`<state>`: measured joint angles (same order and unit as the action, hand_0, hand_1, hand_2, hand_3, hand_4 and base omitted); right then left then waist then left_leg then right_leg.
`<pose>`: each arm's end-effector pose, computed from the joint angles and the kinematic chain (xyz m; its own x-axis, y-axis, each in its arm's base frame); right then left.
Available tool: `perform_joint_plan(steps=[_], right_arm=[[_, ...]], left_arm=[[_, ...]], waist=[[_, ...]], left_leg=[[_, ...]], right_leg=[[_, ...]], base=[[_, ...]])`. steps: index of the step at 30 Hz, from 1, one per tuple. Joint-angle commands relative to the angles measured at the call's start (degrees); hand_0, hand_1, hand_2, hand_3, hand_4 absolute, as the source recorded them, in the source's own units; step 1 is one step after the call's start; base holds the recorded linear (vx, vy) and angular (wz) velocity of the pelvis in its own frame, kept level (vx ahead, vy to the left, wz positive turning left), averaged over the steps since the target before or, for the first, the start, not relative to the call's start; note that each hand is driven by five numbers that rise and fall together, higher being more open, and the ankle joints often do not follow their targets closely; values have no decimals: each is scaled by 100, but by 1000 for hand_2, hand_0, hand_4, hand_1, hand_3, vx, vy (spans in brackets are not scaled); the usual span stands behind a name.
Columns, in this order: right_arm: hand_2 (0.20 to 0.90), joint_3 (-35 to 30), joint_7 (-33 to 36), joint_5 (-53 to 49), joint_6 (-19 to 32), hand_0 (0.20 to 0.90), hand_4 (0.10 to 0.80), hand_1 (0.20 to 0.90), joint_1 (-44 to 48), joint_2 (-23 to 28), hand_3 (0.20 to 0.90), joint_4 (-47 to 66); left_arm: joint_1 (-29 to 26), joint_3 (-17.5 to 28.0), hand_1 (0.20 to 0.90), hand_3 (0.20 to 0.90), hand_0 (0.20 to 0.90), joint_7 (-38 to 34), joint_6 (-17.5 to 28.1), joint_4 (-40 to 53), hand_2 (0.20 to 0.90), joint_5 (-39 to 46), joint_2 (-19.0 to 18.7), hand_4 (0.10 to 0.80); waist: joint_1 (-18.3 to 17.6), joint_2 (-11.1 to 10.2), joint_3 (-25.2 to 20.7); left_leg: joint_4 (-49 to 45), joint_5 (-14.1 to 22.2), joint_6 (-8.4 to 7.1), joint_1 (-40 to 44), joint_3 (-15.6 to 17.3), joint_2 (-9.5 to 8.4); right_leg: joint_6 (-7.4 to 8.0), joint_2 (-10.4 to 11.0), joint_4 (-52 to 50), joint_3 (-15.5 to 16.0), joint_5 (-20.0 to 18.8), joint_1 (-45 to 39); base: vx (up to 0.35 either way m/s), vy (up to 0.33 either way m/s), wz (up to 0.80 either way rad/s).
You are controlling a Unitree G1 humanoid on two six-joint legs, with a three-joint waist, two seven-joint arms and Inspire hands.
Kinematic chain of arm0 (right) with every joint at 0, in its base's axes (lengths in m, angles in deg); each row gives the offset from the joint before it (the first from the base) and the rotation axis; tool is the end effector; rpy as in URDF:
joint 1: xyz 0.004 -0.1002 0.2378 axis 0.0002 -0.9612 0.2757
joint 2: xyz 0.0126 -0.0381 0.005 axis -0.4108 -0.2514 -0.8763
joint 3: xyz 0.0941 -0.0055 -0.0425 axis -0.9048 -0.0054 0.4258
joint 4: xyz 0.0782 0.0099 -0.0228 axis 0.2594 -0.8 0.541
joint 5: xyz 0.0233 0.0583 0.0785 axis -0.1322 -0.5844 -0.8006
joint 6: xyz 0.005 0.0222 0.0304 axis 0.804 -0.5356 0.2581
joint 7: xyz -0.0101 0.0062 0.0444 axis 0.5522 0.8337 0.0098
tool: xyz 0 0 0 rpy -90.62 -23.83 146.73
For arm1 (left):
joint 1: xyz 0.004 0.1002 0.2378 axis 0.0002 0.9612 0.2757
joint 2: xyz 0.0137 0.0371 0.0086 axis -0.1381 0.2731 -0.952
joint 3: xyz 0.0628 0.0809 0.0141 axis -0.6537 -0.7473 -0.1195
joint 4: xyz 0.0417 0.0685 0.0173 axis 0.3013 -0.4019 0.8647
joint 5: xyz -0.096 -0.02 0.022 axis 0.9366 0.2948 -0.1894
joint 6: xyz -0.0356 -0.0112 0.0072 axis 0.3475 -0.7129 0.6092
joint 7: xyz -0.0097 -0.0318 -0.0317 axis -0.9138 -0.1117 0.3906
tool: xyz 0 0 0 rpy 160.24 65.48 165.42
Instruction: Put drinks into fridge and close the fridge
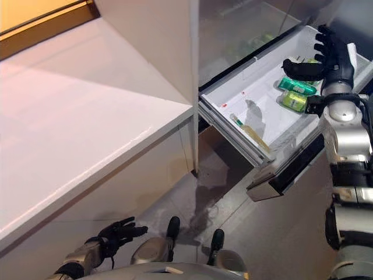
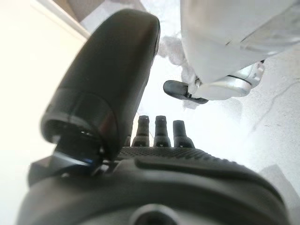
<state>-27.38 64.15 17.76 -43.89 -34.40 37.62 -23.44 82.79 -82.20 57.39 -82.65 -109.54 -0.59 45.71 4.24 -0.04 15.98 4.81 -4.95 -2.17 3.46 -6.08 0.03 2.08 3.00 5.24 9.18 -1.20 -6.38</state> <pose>0.2744 -0.2908 0.2146 0.8759 -0.3162 0.3644 0.4196 0.8721 -0.2518 0.1053 0.2492 -0.0928 0.4589 0.0779 -0.8851 -0.1809 0.9835 -0.0072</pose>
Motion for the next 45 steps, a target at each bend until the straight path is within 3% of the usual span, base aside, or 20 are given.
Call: perform_joint_plan(steps=[1, 5, 10, 14, 17, 23, 29, 34, 39, 45], right_arm=[[900, -617, 679, 309, 1362, 900, 800, 900, -242, 138, 900, 948], [900, -1377, 1392, 389, 2475, 900, 800, 900, -1268, -403, 900, 1856], [900, -2029, 1862, 293, 3170, 900, 800, 900, -2078, -807, 900, 2149], [900, -2238, 1873, -277, 3014, 900, 800, 900, -2643, -1261, 900, 1986], [900, -2182, 1732, -534, 3080, 900, 800, 900, -3076, -1890, 900, 1637], [900, -1890, 1225, -999, 2718, 900, 800, 900, -3677, -2545, 900, 1068], [900, -1572, 777, -1132, 2464, 900, 800, 900, -3814, -2546, 900, 592], [900, -1349, 307, -1175, 2066, 900, 800, 900, -3395, -2154, 900, 318], [900, -833, 95, -1148, 1845, 900, 800, 900, -2547, -1607, 900, 293], [900, -144, -20, -983, 1668, 900, 800, 900, -1638, -1593, 900, 212]], left_arm=[[263, 19, 900, 900, 900, 173, 315, -446, 900, -259, -160, 800], [476, 137, 900, 900, 900, 206, 517, -452, 900, -430, 53, 800], [589, 156, 900, 900, 900, 126, 586, -396, 900, -524, 193, 800], [695, 110, 900, 900, 900, 82, 526, -255, 900, -705, 272, 800], [809, 136, 900, 900, 900, -52, 547, -270, 900, -802, 337, 800], [956, 217, 900, 900, 900, -233, 360, -257, 900, -861, 416, 800], [914, 235, 900, 900, 900, -307, 335, -146, 900, -748, 426, 800], [614, 70, 900, 900, 900, -473, 219, -137, 900, -324, 415, 800], [160, -193, 900, 900, 900, -510, 392, -132, 900, 276, 450, 800], [-100, -365, 900, 900, 900, -597, 475, -50, 900, 389, 438, 800]], waist=[[-221, -134, -824], [-469, -58, -875], [-611, -27, -929], [-704, 0, -970], [-798, 41, -954], [-935, 130, -772], [-998, 193, -377], [-1021, 363, -18], [-1006, 637, 393], [-878, 625, 663]], left_leg=[[-183, 582, 341, 41, 501, -221], [-127, 626, 361, 114, 613, -203], [-126, 603, 356, 104, 706, -207], [-150, 628, 354, 152, 774, -211], [-265, 729, 379, 210, 831, -210], [-686, 856, 489, 158, 824, -241], [-1453, 1094, 538, -135, 807, -340], [-1998, 1132, 520, -657, 853, -388], [-2413, 1013, 519, -1491, 796, -486], [-3419, 1383, 621, -2201, 869, -574]], right_leg=[[65, -106, -390, -325, -17, 360], [80, -131, -364, -450, -2, 360], [104, -131, -364, -496, -55, 414], [114, -139, -367, -538, -55, 395], [114, -139, -496, -557, 40, 373], [-17, -132, -1144, -574, 323, 506], [-151, -23, -1848, -476, 609, 772], [-295, 26, -2418, -443, 782, 1233], [-451, 27, -3036, -504, 886, 2172], [-615, 113, -3996, -489, 1217, 2799]], base=[[-5, 10, -17], [-17, -7, -11], [-40, -25, -15], [-8, -55, -15], [30, -60, -12], [39, -14, -2], [28, -5, -3], [-18, 25, -3], [-245, 87, 2], [-126, -11, 4]])
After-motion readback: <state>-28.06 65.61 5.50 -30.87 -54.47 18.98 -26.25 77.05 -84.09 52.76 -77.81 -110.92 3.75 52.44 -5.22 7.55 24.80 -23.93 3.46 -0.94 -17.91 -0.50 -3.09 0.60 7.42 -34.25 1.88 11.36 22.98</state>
